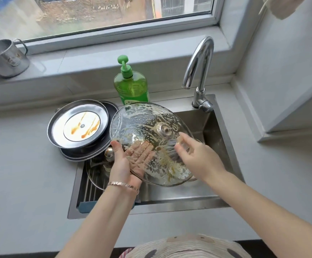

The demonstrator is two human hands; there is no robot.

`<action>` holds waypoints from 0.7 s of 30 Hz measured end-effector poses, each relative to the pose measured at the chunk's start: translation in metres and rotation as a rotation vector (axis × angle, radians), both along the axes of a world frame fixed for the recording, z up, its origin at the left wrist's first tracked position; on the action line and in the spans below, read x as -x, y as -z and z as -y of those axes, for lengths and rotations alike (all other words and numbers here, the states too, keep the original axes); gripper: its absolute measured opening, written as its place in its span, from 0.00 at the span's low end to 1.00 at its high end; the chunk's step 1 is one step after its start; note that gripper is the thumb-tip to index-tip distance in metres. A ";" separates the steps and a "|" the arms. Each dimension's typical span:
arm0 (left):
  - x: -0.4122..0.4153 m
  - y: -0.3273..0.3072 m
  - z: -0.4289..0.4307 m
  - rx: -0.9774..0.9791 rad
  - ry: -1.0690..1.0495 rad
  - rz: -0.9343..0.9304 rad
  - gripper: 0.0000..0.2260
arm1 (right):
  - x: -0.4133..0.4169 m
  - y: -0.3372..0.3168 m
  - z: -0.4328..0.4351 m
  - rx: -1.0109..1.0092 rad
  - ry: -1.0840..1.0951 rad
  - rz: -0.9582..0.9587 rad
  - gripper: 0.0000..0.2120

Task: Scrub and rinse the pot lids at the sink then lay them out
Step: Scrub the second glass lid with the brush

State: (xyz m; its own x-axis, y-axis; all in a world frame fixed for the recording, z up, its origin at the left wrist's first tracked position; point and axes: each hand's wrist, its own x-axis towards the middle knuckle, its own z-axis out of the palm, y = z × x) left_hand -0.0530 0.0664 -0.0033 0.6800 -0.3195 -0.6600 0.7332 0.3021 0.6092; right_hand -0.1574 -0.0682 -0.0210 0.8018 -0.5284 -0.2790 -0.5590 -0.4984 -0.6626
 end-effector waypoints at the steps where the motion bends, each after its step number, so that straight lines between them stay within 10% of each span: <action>1: -0.001 -0.001 0.001 -0.015 0.003 -0.006 0.32 | 0.003 -0.008 -0.020 0.035 -0.136 0.069 0.24; 7: 0.002 0.001 -0.002 -0.005 -0.062 -0.050 0.32 | 0.010 0.005 0.011 -0.005 0.046 -0.013 0.21; 12: 0.000 0.003 0.000 -0.028 -0.083 -0.071 0.32 | 0.021 0.000 -0.033 0.121 -0.256 0.063 0.24; 16: 0.000 0.000 -0.002 -0.037 -0.115 -0.033 0.33 | 0.026 0.013 0.009 0.043 0.023 -0.080 0.18; 21: -0.002 -0.002 -0.001 -0.064 -0.116 -0.036 0.33 | 0.030 0.007 -0.033 0.071 -0.253 -0.009 0.24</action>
State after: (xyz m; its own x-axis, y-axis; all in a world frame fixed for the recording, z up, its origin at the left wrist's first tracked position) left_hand -0.0515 0.0670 -0.0012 0.6856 -0.1966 -0.7009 0.7171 0.3481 0.6038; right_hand -0.1869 -0.0349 -0.0282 0.9086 -0.3301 -0.2560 -0.4165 -0.6679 -0.6168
